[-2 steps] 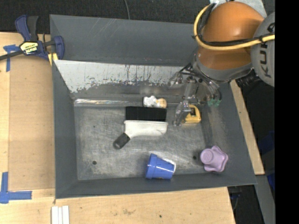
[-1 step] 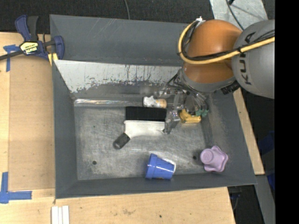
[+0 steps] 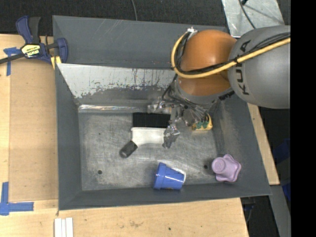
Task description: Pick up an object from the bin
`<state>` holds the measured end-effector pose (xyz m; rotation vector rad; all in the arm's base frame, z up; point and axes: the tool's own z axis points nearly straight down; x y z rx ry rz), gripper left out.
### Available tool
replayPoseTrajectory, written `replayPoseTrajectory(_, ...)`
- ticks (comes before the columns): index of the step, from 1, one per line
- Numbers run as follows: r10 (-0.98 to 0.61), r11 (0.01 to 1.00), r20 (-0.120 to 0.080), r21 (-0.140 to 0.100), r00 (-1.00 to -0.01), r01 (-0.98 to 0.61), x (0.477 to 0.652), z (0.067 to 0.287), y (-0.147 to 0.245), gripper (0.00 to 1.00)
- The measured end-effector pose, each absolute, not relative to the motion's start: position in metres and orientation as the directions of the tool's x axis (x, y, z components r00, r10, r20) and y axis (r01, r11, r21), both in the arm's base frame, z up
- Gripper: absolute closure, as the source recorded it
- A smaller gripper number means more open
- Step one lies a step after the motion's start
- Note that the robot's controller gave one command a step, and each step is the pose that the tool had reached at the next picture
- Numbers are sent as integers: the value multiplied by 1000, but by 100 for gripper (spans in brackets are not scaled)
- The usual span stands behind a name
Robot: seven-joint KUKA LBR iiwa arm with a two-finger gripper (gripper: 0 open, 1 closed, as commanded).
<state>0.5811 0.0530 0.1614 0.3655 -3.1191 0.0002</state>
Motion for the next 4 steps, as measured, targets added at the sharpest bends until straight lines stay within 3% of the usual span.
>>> replayPoseTrajectory(1, -81, 997, -2, 0, -997, -81, 589, 132, 42, 0)
replayPoseTrajectory(2, -251, 968, -1, 4, -968, -251, 605, 77, 33, 0)
replayPoseTrajectory(3, -25, 1000, -12, 3, -1000, -25, 592, 74, 33, 100)
replayPoseTrajectory(4, -25, 1000, -12, 3, -1000, -25, 592, 74, 33, 100)
